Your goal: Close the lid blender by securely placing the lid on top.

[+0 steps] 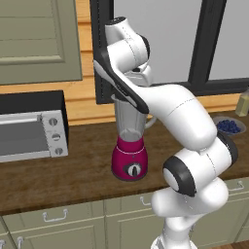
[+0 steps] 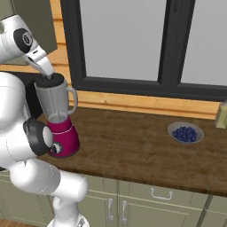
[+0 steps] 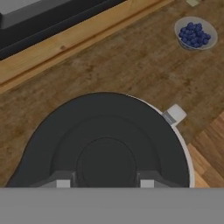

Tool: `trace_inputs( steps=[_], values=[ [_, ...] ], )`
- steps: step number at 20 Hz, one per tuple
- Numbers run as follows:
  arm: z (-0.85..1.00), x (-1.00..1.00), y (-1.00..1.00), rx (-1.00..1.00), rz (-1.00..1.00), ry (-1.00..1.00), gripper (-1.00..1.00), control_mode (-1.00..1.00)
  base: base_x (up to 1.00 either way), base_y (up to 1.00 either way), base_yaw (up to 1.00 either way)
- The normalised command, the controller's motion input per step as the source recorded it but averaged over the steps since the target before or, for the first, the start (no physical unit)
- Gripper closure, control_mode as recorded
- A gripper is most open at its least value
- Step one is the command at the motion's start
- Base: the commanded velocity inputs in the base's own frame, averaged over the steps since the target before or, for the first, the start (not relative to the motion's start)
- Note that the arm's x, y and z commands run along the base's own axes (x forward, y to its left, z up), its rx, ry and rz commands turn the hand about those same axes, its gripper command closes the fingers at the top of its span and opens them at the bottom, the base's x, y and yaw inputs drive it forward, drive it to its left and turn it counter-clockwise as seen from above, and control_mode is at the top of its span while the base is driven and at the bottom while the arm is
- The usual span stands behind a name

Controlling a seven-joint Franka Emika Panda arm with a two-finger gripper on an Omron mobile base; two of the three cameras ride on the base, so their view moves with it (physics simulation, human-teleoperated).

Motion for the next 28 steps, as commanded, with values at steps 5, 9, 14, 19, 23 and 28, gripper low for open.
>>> trace_inputs(
  steps=[5,9,14,19,23,28],
  values=[
    [-0.08,0.04,0.00,0.00,0.00,0.00,1.00,-1.00,0.00,0.00,0.00],
    [-0.15,0.10,-0.01,0.00,0.00,0.00,1.00,-1.00,0.00,0.00,0.00],
    [-0.29,0.00,-0.06,0.00,0.00,0.00,1.00,-1.00,0.00,0.00,0.00],
    [-0.16,0.00,-0.03,0.00,0.00,0.00,1.00,-1.00,0.00,0.00,0.00],
    [-0.03,-0.07,-0.02,0.00,0.00,0.01,1.00,-1.00,0.00,0.00,0.00],
    [-0.05,-0.22,-0.03,0.00,0.00,0.01,1.00,-1.00,0.00,0.00,0.00]
  ],
)
